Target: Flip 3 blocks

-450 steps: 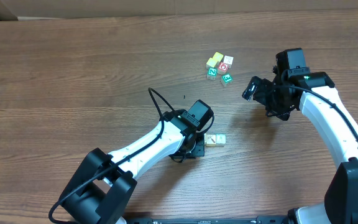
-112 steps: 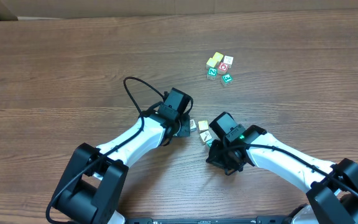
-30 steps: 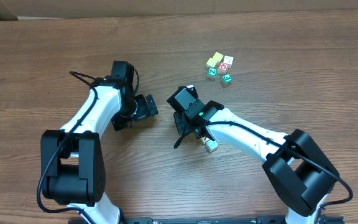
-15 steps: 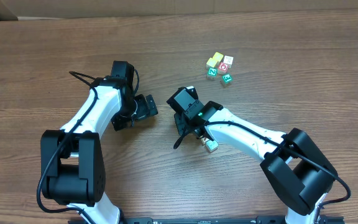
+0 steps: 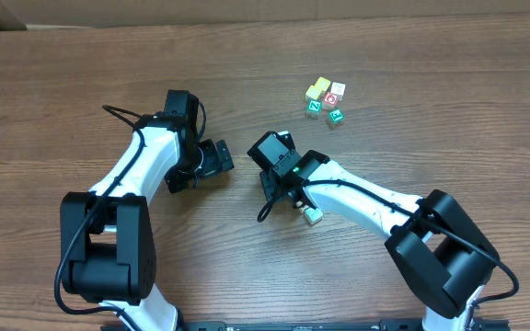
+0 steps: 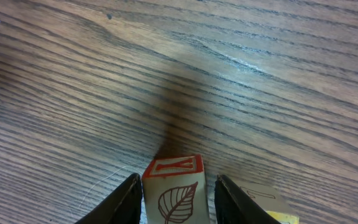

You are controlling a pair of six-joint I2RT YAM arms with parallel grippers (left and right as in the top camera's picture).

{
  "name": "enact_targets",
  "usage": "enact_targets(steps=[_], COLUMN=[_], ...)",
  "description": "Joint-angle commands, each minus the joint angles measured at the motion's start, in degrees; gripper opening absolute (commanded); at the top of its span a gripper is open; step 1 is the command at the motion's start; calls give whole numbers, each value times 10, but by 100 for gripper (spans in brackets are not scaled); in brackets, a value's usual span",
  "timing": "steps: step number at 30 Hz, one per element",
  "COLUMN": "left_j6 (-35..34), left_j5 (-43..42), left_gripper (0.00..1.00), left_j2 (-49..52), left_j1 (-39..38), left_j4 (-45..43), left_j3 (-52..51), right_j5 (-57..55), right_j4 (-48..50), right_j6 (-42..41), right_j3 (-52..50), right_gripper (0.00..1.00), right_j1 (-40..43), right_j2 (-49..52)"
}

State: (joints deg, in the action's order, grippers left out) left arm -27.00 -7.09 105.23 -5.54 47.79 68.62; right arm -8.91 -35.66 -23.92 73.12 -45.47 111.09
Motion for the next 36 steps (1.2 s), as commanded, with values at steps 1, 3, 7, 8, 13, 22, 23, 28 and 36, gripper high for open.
enact_targets(steps=[1,3,7,8,13,22,23,28,36], left_j6=[0,0,0,0,0,0,0,0,0], left_j5=[-2,-2,-2,-2,-2,-2,-2,-2,-2], left_gripper=[100,100,100,100,100,100,100,100,100], left_j2=[4,4,4,4,4,4,4,4,4], left_j1=[-2,-2,-2,-2,-2,-2,-2,-2,-2], left_j4=[-1,-1,-1,-1,-1,-1,-1,-1,-1], left_j3=[5,5,5,5,5,5,5,5,5], right_j5=[11,15,17,17,16,17,17,17,12], right_j4=[0,0,1,1,6,3,2,2,15], right_j6=[0,0,0,0,0,-1,-1,-1,0], right_j3=[-4,-4,-4,-4,-4,-4,-4,-4,-4], right_gripper=[40,40,37,37,33,43,43,42,41], right_j1=[-3,-3,-3,-3,-3,-3,-3,-3,-3], right_j2=[4,4,4,4,4,4,4,4,12])
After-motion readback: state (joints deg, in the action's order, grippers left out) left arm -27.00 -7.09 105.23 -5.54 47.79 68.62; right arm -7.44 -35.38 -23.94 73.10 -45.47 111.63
